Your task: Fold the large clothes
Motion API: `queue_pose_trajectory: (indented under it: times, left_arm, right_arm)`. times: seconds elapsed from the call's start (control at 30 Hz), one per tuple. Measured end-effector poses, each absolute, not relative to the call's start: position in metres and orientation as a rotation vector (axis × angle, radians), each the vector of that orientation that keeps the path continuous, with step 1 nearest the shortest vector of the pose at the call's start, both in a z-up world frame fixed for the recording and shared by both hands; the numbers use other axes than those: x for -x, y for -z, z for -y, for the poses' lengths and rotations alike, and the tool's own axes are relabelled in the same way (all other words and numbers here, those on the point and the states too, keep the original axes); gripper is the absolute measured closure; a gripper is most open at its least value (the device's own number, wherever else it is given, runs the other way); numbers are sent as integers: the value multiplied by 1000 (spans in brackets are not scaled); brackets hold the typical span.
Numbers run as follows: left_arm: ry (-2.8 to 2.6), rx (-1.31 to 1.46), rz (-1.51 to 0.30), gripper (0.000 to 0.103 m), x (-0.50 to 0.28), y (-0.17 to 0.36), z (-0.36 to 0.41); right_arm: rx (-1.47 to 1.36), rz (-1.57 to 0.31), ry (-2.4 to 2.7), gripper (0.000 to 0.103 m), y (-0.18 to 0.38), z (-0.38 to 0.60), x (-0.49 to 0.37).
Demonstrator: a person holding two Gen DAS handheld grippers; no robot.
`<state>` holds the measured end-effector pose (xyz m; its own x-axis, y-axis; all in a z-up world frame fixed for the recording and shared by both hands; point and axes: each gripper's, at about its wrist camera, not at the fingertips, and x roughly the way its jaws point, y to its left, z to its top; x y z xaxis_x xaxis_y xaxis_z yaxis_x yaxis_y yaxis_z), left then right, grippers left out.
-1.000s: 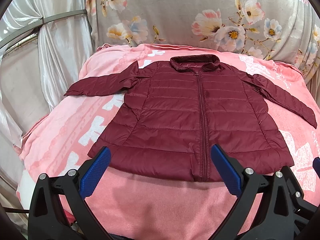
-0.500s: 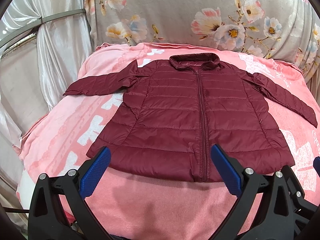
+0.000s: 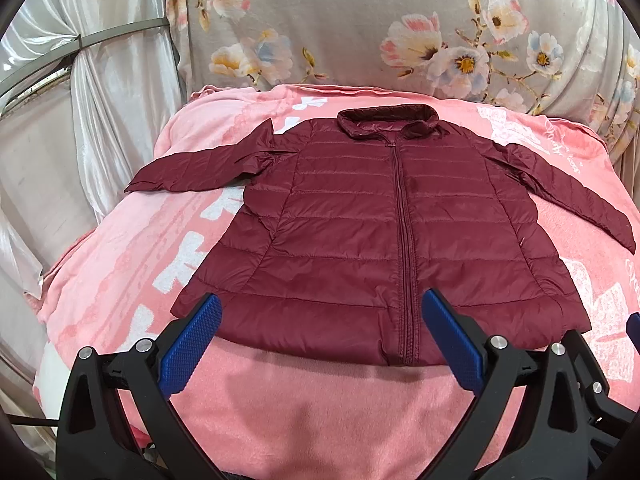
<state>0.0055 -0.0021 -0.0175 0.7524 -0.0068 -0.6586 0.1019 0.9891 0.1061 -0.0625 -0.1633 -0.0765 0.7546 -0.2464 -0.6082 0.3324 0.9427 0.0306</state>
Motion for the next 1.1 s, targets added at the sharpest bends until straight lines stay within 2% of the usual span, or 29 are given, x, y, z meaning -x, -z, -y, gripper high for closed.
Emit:
queue_pose_trajectory:
  times: [1.1]
  left_arm:
    - [56,-142,-723,5,-8,22,1]
  right_arm:
    - [-140,-646,320,11,83,164,60]
